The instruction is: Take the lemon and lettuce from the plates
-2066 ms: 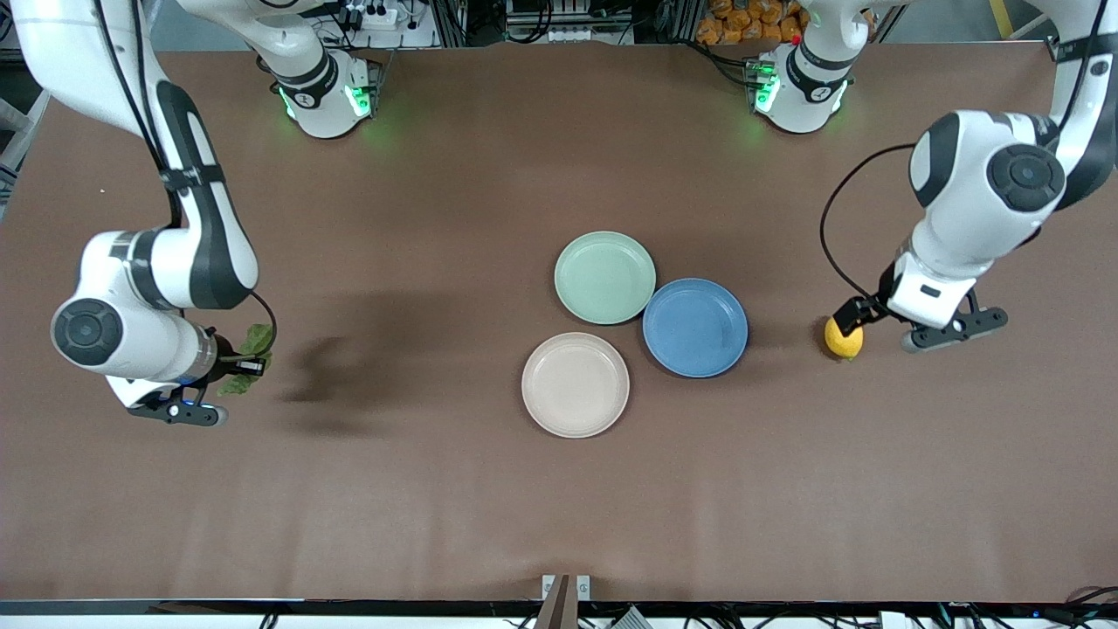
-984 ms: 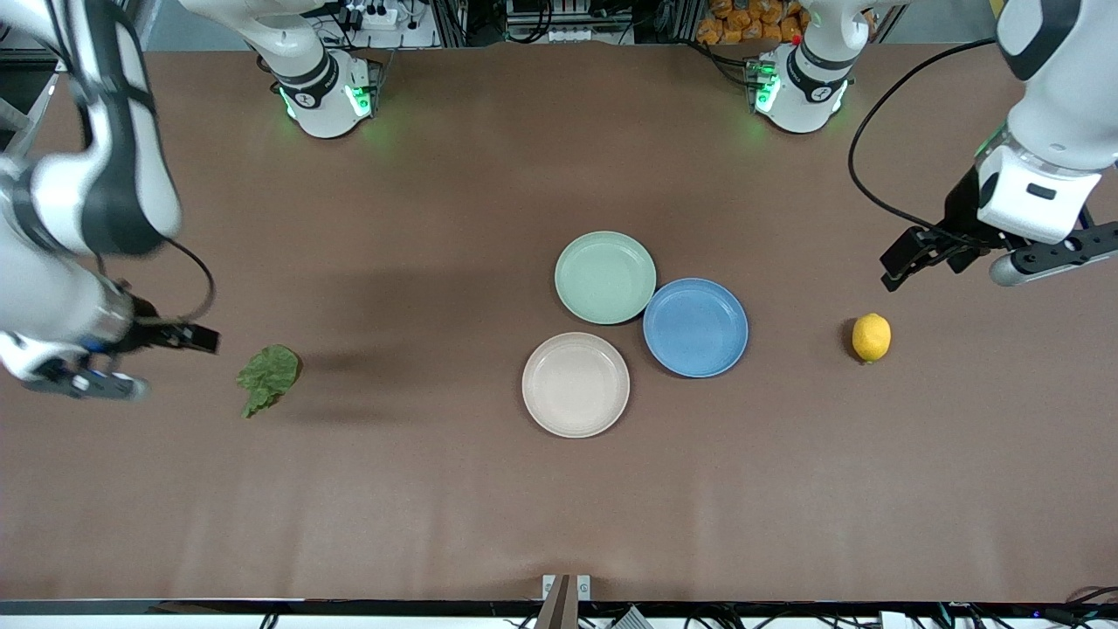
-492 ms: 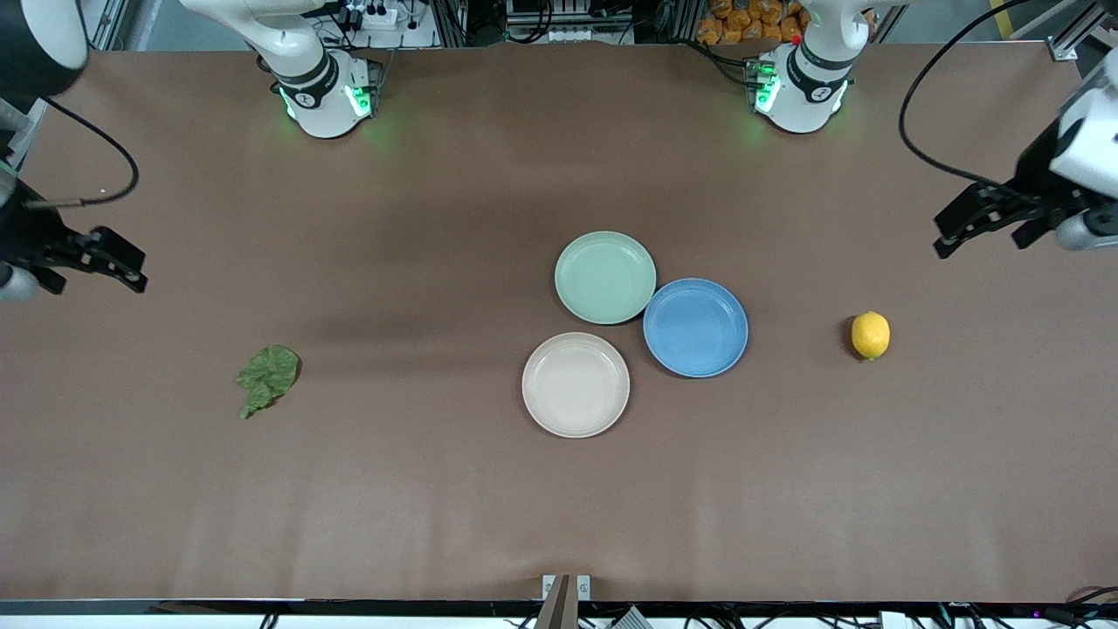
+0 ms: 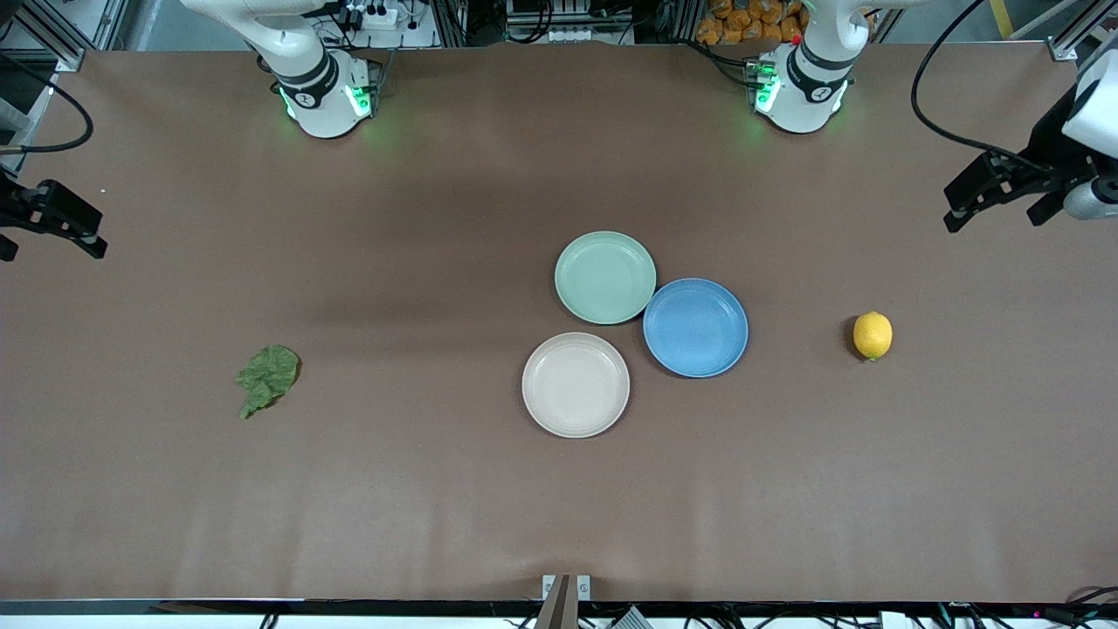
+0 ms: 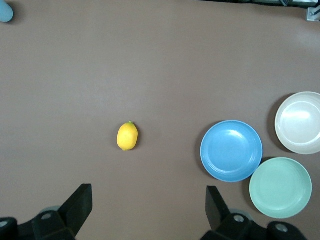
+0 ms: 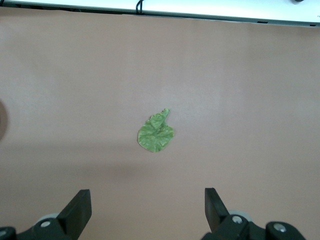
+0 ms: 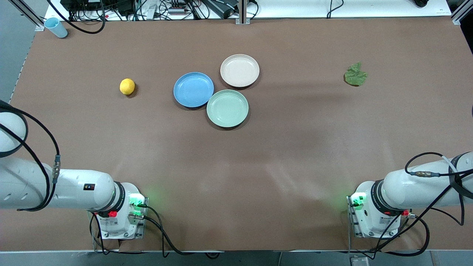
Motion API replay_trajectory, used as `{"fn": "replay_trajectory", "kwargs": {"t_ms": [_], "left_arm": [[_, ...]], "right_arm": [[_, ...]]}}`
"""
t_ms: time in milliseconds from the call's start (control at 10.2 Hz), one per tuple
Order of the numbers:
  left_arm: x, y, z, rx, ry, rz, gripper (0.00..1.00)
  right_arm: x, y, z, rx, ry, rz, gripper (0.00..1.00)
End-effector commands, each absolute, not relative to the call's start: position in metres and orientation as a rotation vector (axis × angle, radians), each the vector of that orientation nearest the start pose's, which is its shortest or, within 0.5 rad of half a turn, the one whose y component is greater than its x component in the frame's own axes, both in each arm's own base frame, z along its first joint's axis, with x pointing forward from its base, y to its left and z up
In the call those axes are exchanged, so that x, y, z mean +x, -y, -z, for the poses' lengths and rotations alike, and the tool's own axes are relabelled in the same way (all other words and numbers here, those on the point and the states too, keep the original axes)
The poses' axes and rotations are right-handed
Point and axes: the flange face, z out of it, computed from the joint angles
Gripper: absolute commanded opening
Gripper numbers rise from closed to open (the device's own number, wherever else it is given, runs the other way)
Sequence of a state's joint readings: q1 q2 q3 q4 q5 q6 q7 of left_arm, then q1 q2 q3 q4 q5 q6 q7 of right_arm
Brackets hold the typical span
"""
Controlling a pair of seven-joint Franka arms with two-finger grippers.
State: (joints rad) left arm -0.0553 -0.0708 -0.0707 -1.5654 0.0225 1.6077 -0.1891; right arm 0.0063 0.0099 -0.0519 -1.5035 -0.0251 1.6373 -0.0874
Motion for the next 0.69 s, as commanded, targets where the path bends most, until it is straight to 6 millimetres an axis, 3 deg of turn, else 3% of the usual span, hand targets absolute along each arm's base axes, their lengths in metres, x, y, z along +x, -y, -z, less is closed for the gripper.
{"fn": "replay_trajectory", "kwargs": {"t_ms": [0,98,295,393,492,590], "left_arm": [[0.533,0.069,-0.681,-3.138,0.028,0.124,1.00],[0.532,0.067,-0.681,-3.134,0.033,0.110,1.00],[0.528,0.070,-0.678,-3.133,0.023,0.062,1.00],[0.527,0.080,-0.676,-3.130,-0.007,0.044,1.00],[0.524,0.087,-0.676,-3.126,-0.026,0.040,1.00],[0.524,0.087,-0.677,-3.125,-0.028,0.043,1.00]], "right_arm": [[0.551,0.050,-0.663,-3.104,0.119,0.144,1.00],[0.546,0.053,-0.661,-3.103,0.119,0.135,1.00],[0.540,0.050,-0.617,-3.104,0.143,0.101,1.00],[0.535,0.047,-0.610,-3.107,0.153,0.136,1.00],[0.535,0.031,-0.632,-3.106,0.187,0.149,1.00],[0.535,0.015,-0.641,-3.106,0.229,0.165,1.00]]}}
